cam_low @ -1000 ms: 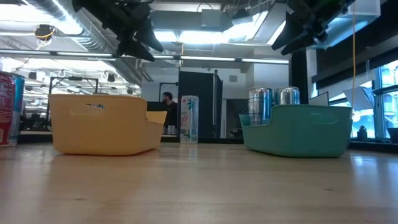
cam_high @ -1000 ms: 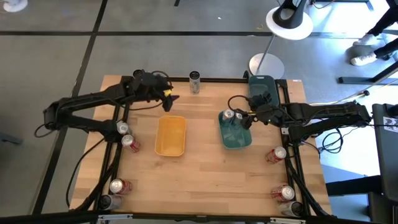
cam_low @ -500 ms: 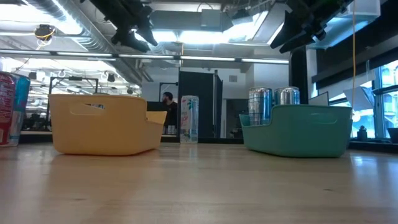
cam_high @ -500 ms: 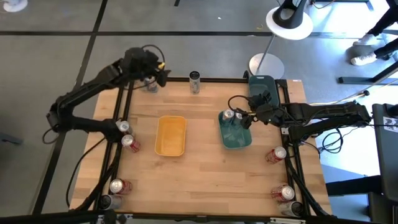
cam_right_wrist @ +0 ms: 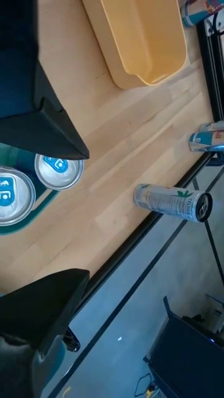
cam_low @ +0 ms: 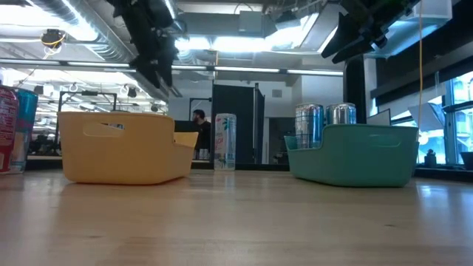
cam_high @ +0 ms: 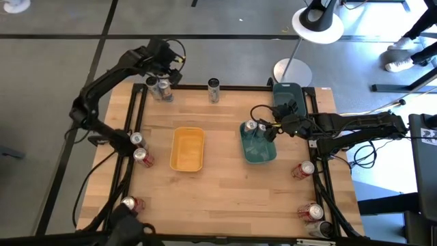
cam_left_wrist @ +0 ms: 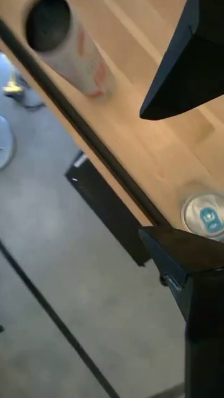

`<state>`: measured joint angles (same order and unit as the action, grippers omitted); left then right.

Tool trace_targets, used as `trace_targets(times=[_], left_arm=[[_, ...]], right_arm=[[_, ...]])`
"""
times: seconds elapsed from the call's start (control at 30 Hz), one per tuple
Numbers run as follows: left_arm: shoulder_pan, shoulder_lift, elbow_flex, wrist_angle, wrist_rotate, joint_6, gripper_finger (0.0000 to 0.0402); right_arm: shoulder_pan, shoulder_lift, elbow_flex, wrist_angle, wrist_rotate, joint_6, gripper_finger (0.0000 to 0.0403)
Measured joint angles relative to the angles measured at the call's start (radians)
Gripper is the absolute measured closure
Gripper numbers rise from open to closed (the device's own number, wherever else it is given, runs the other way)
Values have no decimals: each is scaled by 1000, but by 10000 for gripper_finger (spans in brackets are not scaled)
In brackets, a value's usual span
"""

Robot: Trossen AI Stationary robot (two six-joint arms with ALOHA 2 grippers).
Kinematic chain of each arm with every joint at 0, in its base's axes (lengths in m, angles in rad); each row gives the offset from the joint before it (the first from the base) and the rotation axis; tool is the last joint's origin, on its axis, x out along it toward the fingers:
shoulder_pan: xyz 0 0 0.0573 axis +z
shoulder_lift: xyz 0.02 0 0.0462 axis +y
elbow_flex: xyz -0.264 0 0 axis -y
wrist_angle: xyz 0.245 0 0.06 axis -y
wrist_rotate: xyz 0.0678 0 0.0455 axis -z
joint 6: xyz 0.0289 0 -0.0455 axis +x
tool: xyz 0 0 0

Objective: Sort soda cans
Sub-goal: Put the top blue soda can into the green bin

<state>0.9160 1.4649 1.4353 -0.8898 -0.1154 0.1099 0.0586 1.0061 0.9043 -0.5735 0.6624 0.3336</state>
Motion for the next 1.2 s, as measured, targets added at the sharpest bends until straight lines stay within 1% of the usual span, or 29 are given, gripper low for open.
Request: trace_targets(times=[0.23, 0.47, 0.57, 0.73, 0.93, 1.2], left_arm=[[25, 95, 0, -91, -4, 99, 117], [29, 147, 0, -138, -52, 193, 117], [30, 153, 0, -154, -62, 197, 117], [42, 158, -8, -142, -134, 220, 117], [65, 182, -27, -149, -133, 220, 117], [71, 202, -27, -164, -131, 216, 117]], right_arm=[[0, 0, 0, -3, 0, 1, 102], [0, 6, 0, -3, 0, 2, 102], [0, 13, -1, -4, 0, 11, 102], [0, 44, -1, -4, -1, 26, 102], [0, 80, -1, -4, -5, 25, 102], [0, 85, -1, -4, -35, 25, 102]])
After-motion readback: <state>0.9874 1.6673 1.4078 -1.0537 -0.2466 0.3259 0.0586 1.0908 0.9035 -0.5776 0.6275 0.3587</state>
